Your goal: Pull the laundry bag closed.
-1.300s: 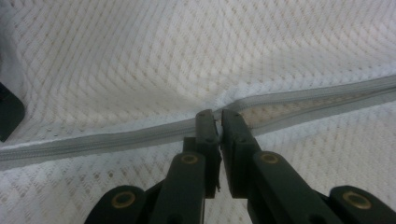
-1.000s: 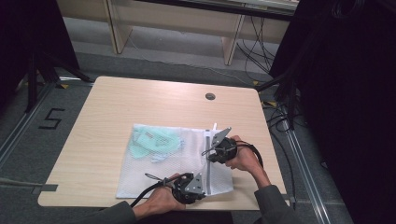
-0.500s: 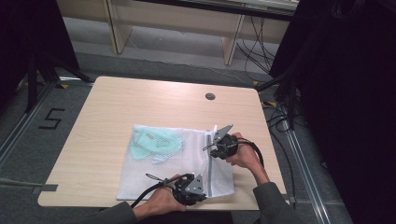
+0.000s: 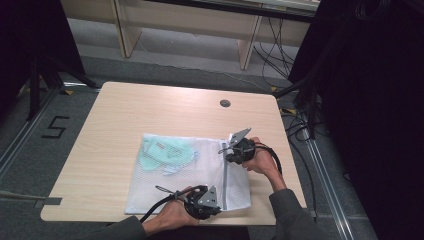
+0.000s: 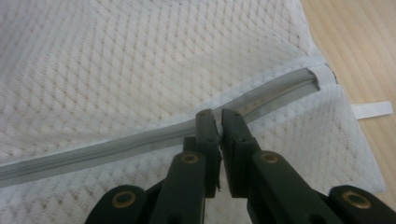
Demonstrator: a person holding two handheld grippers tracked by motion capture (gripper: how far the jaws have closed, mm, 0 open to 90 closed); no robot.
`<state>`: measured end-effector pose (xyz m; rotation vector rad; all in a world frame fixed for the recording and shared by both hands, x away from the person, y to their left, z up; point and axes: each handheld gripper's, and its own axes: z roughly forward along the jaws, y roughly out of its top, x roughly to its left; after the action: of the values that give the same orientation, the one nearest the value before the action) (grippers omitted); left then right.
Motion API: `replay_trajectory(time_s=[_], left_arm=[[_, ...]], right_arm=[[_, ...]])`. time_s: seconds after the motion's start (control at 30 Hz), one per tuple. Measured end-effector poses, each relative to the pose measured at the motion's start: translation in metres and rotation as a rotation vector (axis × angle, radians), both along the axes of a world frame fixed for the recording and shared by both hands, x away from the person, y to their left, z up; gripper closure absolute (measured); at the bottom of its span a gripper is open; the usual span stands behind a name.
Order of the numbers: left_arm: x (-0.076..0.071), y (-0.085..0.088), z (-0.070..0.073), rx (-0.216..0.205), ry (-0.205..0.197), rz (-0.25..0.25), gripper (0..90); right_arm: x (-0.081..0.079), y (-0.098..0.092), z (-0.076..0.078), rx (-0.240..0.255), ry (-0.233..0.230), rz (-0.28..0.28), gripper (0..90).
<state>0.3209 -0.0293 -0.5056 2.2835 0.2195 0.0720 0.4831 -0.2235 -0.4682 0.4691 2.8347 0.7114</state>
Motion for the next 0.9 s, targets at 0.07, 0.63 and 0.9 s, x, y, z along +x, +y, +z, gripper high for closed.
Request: replay_trajectory(time_s=[0.07,0.63,0.9], left_arm=[[0.000,0.000,0.000,0.000,0.001,0.001,89.5],[0.003,0.001,0.003,-0.022,-0.002,0.016,89.4],[0.001,0.001,0.002,-0.015,-0.014,0.014,89.4]], right_arm=[[0.001,-0.001,0.001,0.012,0.002,-0.017,86.7],[0.021,-0.002,-0.001,0.030,-0.034,-0.054,86.7],[0.026,-0.004,0.001,0.034,-0.049,-0.078,86.7]])
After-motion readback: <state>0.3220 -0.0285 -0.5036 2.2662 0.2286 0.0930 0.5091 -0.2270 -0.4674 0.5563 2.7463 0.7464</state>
